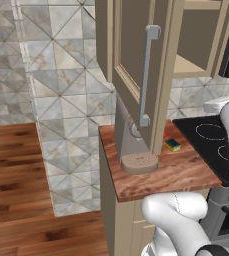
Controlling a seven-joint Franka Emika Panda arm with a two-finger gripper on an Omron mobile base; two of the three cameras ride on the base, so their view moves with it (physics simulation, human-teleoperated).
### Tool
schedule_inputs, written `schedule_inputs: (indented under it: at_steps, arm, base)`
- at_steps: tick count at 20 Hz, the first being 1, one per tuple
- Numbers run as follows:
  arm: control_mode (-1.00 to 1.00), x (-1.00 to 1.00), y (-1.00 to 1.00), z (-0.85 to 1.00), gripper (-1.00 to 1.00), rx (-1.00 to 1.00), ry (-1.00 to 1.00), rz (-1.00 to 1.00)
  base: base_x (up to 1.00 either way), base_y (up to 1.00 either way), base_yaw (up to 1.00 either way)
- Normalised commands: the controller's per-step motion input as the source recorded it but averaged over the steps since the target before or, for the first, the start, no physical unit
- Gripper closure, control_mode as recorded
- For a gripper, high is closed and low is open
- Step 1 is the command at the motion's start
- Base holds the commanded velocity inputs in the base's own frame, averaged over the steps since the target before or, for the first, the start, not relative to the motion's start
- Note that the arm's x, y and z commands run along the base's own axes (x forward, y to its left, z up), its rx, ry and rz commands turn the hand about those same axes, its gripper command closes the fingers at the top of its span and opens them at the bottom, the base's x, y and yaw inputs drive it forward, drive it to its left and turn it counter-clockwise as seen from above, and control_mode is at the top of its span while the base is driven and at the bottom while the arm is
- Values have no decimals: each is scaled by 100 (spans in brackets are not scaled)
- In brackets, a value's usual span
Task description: Pick the spray and sponge from the cabinet and place them on the counter.
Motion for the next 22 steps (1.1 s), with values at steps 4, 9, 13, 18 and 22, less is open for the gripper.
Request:
schedule_inputs:
  at_steps: [4,9,13,18,22]
  arm:
    - [-100,-24,19,57,-100,5,-20,1]
    - [-100,-19,19,55,-100,6,-19,1]
    - [-100,-18,21,52,-100,6,-18,1]
    - [-100,-17,25,46,-100,5,-15,0]
    - [-100,-14,15,45,-100,3,-10,1]
  base:
    - [0,0,0]
    - [0,0,0]
    - [0,0,0]
    - [0,0,0]
    - [0,0,0]
